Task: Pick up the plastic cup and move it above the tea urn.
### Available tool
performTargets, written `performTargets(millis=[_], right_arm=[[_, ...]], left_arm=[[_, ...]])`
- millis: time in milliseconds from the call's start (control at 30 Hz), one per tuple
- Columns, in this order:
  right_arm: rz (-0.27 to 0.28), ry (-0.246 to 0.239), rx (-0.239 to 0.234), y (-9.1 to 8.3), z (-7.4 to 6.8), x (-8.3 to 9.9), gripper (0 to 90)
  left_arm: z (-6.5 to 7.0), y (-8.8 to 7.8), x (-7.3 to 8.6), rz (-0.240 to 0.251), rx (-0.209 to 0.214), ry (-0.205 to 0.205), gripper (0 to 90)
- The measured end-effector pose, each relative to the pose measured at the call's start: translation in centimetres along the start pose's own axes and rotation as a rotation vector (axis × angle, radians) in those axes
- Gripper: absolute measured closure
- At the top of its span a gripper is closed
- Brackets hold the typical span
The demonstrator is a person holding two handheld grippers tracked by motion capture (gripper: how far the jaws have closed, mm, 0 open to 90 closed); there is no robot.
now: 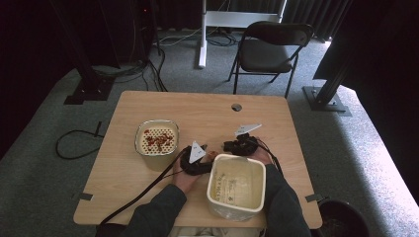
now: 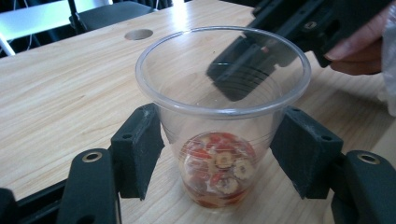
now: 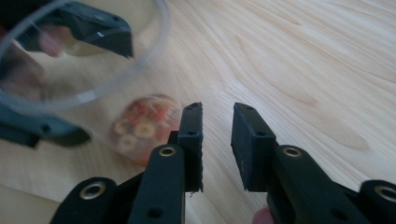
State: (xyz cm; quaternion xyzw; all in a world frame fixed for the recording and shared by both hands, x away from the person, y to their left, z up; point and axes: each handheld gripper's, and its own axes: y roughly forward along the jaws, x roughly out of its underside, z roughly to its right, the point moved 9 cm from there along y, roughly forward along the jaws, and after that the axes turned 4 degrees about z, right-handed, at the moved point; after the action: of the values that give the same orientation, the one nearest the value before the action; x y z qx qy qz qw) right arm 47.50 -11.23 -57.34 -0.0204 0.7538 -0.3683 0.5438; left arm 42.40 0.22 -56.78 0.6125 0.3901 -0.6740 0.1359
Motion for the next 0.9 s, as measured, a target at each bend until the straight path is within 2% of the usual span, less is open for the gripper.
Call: performTargets(millis=[100,267,367,400,467,500,533,600,667,800,900], right_arm=[[0.003,0.006,0.015,-0.4,0.3,0.2,72.0],[0.002,0.028,0.051,-1.2,1.1,1.0,70.0],[-0.010,0.023,0.076,-1.5,1.4,1.4,68.9],[-0.018,0.024,0.094,-1.9,1.5,2.2,66.5],[-0.021,0.024,0.105,-2.1,1.6,2.4,64.3],[-0.028,0.028,0.126,-2.4,1.7,2.9,57.6],[-0.030,0.031,0.140,-2.6,1.8,3.1,56.0],[-0.027,0.038,0.160,-3.0,1.8,3.5,51.6],[-0.027,0.040,0.182,-3.4,1.8,3.8,49.5],[-0.032,0.067,0.227,-4.1,2.1,4.6,46.3],[-0.056,0.090,0.280,-4.5,2.4,5.4,45.7]], left_arm=[[-0.1,0.0,0.0,-0.003,0.002,-0.013,37.0],[0.0,-0.2,0.0,-0.008,-0.004,0.000,39.0],[0.1,-0.4,-0.1,-0.013,0.000,0.007,39.2],[0.4,-0.7,-0.3,-0.010,0.000,0.020,39.3],[0.4,-0.9,-0.4,-0.008,0.003,0.016,39.4],[0.4,-1.0,-0.5,-0.003,0.003,0.010,39.3],[0.4,-1.4,-0.9,0.004,-0.012,0.022,39.5],[0.4,-1.6,-1.1,0.008,-0.012,0.023,39.8],[0.3,-2.2,-1.6,0.011,-0.027,0.042,40.1],[0.2,-2.9,-1.8,-0.005,-0.040,0.049,40.8],[0.3,-3.4,-2.1,-0.006,-0.047,0.055,41.1]])
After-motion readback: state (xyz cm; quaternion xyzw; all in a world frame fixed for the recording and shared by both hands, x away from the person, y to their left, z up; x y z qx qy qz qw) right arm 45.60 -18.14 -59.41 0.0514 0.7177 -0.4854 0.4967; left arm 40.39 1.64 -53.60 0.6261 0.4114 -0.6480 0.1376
